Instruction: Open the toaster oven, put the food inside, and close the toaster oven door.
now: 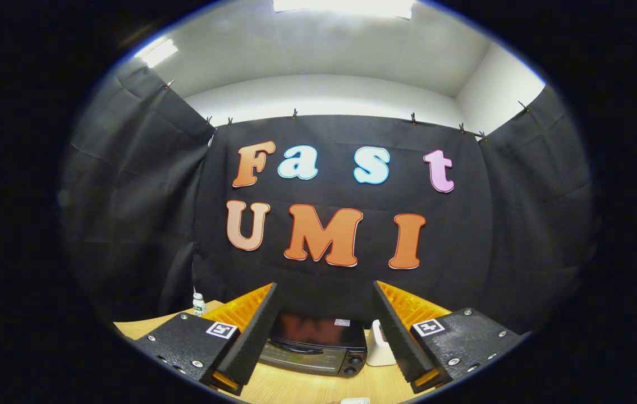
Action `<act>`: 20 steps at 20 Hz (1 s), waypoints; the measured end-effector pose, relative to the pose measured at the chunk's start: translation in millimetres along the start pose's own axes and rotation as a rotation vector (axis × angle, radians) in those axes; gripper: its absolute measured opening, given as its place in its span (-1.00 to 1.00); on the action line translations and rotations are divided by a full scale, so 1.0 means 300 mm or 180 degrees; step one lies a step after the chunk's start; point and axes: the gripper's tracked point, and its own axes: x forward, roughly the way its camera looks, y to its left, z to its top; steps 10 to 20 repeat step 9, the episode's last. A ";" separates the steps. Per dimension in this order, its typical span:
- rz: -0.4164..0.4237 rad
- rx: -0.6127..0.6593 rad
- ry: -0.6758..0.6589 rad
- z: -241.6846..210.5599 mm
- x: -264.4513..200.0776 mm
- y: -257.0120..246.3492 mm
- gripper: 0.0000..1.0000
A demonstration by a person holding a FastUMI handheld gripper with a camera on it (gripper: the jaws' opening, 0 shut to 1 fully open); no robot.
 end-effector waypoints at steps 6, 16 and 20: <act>0.0185 0.0195 0.0123 -0.032 0.012 0.010 0.96; 0.0169 0.0161 0.0079 -0.030 0.025 0.009 0.96; 0.0169 0.0161 0.0079 -0.030 0.025 0.009 0.96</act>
